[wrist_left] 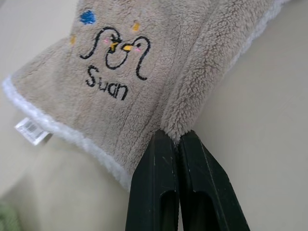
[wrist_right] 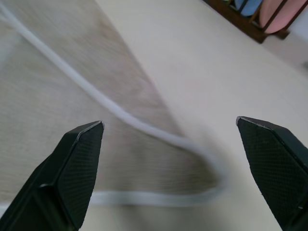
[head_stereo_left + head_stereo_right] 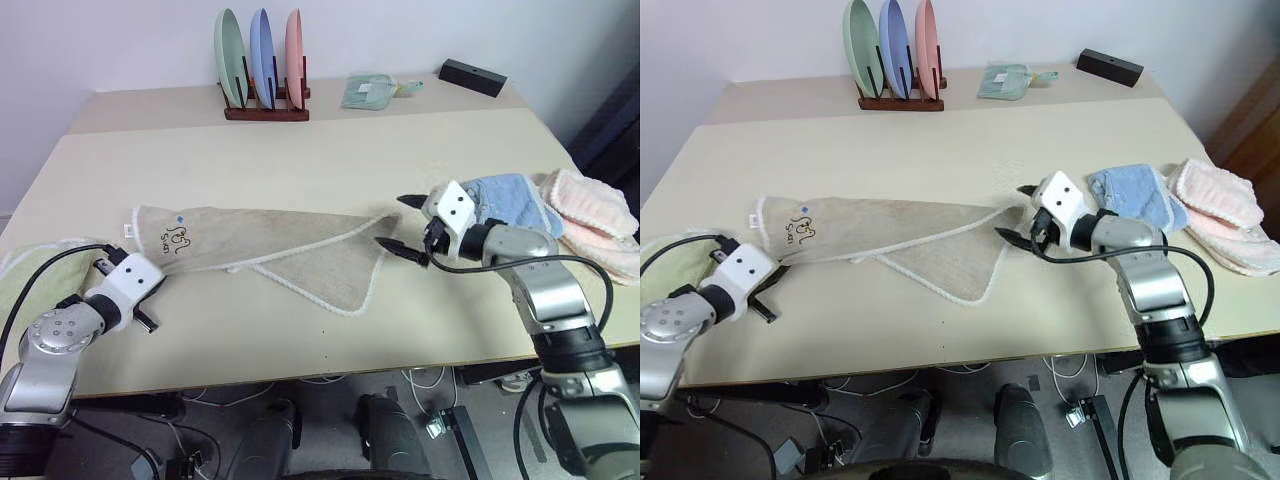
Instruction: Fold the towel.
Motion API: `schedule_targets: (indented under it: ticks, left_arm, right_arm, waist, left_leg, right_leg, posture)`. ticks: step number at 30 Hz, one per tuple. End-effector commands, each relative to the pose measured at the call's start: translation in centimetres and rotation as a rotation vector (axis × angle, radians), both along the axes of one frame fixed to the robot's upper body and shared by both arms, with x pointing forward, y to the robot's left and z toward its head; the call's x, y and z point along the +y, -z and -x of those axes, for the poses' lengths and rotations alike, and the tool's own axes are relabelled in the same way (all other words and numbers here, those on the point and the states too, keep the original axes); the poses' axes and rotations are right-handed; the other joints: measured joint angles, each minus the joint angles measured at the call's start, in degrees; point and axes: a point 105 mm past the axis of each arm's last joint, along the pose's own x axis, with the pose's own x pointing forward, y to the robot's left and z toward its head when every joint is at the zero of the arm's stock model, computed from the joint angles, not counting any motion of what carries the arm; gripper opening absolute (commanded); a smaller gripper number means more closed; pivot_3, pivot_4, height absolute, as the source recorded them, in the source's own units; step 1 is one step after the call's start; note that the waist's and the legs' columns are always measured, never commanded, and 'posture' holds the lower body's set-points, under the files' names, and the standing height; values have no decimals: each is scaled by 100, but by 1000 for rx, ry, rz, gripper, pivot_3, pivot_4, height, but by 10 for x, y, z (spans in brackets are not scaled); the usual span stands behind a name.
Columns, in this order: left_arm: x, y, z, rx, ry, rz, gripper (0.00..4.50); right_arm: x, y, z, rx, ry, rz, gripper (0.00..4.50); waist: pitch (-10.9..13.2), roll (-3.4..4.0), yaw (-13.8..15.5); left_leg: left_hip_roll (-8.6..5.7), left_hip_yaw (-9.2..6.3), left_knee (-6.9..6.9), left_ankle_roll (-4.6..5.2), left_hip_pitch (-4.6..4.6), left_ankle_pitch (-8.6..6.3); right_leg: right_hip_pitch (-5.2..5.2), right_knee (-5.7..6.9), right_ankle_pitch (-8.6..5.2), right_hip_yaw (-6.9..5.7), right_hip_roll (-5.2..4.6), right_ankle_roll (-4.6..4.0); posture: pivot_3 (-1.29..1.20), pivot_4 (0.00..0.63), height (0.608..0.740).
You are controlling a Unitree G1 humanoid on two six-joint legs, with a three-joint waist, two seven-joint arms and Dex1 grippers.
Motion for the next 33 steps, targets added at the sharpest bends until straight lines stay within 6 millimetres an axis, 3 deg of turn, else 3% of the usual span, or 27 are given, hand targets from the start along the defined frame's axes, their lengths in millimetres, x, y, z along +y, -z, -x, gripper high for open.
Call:
schedule_targets:
  ticks: [1, 4, 13, 18, 22, 26, 30, 32, 33]
  left_arm:
    - [3, -15, 2, -47, -3, -12, 35]
    - [2, -13, 4, -45, -8, -8, 35]
    - [1, -10, 7, -45, -20, 4, 35]
    - [2, -9, 10, -43, -30, 15, 0]
    - [2, -8, 12, -41, -34, 17, 0]
    - [2, -13, 8, -61, -39, 34, 0]
    - [-1, -40, -9, -149, -61, 122, 0]
    - [-2, -68, -30, -251, -63, 141, 0]
    - [-1, -94, -48, -344, -75, 155, 0]
  right_arm:
    - [-5, -7, -14, -92, -9, 121, 4500]
    - [-6, 2, -26, -114, -38, 220, 4500]
    - [11, 16, -51, -141, -65, 260, 4500]
    - [14, 14, -55, -159, -72, 265, 2346]
    - [10, 13, -57, -173, -57, 270, 172]
    - [9, -3, -58, -225, -47, 262, 74]
    - [-1, -38, -67, -337, 17, 275, 74]
    - [-9, -70, -75, -432, 88, 291, 74]
    - [-16, -95, -79, -500, 139, 294, 74]
  waist:
    - [0, 0, 7]
    - [0, 0, -1]
    - [1, 1, -33]
    - [1, 2, -34]
    - [1, 2, -32]
    - [2, 3, -34]
    - [6, 7, -15]
    - [11, 9, -6]
    - [11, 8, 5]
  left_leg:
    - [-1, 3, 0, 0, 0, 0]
    - [-1, 20, 1, 0, 0, 0]
    - [1, 24, -3, -1, 1, 1]
    - [0, 26, -2, -1, 1, 1]
    - [0, 26, -2, -1, 1, 0]
    - [0, 27, -2, -1, 1, 0]
    - [-2, 26, 5, -2, 0, 1]
    - [-2, 27, 6, -3, 2, 2]
    - [-6, 25, 8, -6, -2, 4]
  right_leg:
    - [0, 0, 0, 0, 0, 0]
    - [0, 1, 1, 0, 0, 0]
    - [-5, 4, 2, 5, 2, 0]
    - [-6, 6, 4, 9, 3, -1]
    - [-6, 6, 5, 10, 3, 0]
    - [-7, 8, 5, 11, 3, 0]
    - [-7, 12, 7, 11, 3, 2]
    - [-8, 16, 9, 12, 3, 2]
    - [-13, 22, 10, 11, 3, 3]
  posture:
    - [0, 150, 740]
    - [0, 150, 740]
    - [0, 150, 740]
    - [0, 150, 740]
    - [0, 150, 740]
    - [0, 150, 740]
    - [0, 150, 740]
    - [0, 150, 740]
    - [0, 150, 740]
